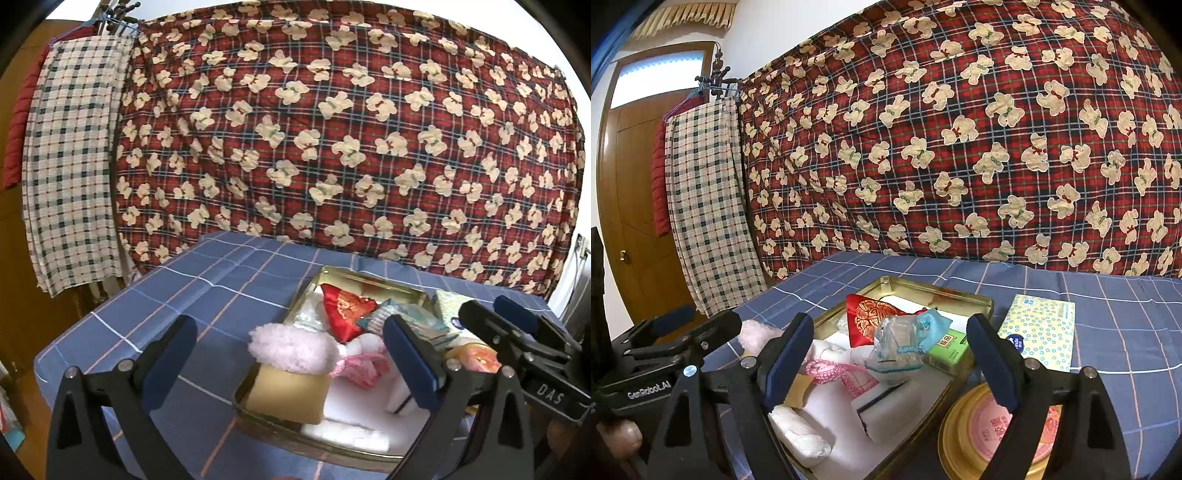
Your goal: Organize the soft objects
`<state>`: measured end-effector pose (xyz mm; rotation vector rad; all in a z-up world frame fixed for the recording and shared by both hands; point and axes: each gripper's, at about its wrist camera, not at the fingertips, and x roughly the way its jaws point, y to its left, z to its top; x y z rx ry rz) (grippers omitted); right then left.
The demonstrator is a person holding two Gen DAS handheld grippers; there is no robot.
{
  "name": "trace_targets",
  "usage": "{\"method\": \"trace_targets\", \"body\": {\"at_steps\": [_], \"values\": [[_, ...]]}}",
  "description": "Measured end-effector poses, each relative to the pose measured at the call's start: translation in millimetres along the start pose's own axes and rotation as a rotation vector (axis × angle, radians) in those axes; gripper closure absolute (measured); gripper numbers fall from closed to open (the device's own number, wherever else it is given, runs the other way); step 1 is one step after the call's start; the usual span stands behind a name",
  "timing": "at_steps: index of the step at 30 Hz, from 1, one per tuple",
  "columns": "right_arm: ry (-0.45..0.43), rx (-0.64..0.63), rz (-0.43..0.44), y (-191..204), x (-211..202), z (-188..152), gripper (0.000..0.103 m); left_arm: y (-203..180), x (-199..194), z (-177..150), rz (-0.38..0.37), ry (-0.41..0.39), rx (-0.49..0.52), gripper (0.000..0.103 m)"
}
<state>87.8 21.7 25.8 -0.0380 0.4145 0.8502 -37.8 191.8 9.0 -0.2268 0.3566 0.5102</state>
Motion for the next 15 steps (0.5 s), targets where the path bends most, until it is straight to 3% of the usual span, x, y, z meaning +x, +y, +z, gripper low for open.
{"method": "trace_targets", "body": {"at_steps": [15], "values": [[0.005,0.003,-0.001,-3.1,1.6,-1.9,0.016,-0.8,8.9,-1.8,0.022,0.023,0.004,0.001]]}}
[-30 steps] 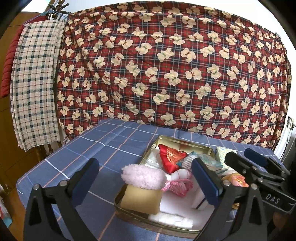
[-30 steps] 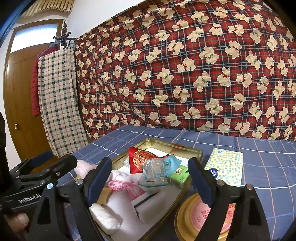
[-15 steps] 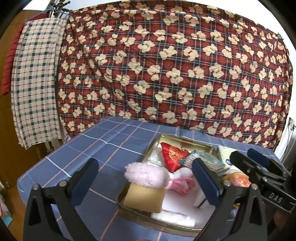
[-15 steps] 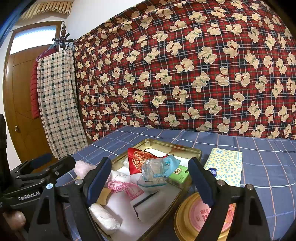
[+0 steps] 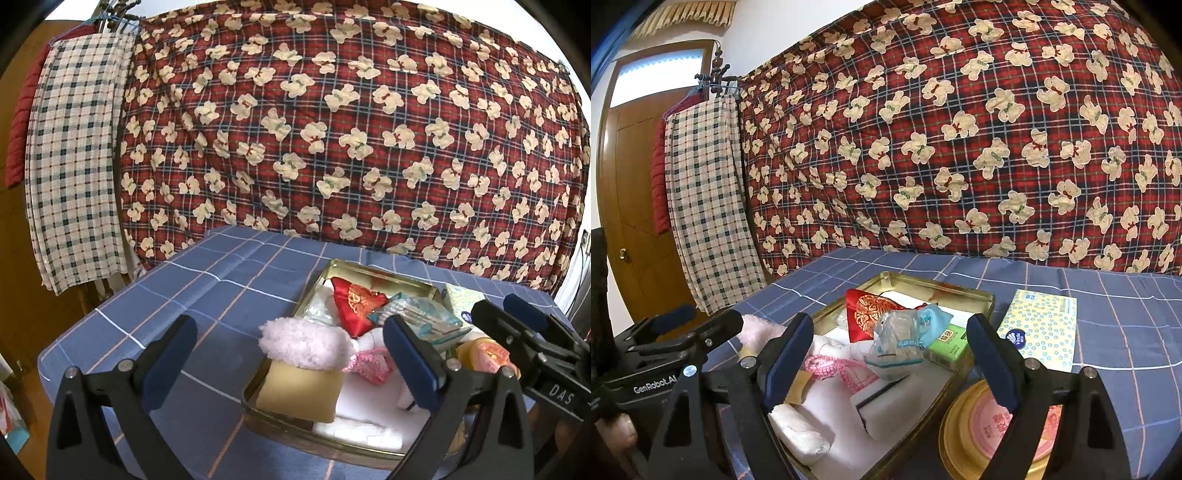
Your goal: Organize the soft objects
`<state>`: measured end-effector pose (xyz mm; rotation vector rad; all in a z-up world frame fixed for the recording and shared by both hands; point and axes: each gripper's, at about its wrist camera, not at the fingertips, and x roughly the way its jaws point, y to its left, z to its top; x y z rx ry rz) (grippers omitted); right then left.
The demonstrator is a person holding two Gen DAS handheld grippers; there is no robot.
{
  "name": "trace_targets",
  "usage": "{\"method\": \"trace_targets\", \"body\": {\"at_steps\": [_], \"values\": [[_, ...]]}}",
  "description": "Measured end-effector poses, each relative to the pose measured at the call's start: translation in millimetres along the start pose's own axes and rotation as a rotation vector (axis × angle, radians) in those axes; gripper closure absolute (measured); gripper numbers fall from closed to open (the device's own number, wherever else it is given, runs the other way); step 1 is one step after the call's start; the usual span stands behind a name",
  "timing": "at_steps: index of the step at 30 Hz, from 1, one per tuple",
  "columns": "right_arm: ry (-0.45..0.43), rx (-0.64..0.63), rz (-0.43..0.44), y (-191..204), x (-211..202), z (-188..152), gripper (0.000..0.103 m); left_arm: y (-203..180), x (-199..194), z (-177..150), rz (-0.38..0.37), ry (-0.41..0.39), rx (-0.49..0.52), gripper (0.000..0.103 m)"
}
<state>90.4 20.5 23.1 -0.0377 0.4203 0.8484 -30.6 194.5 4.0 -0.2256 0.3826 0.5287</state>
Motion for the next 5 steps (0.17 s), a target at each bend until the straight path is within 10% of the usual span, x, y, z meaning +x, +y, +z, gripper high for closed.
{"method": "trace_targets", "body": {"at_steps": [5], "values": [[-0.001,-0.001,-0.001,-0.1,0.3,0.0,0.016,-2.7,-3.1,1.0,-0.017,-0.012,0.016,0.001]]}}
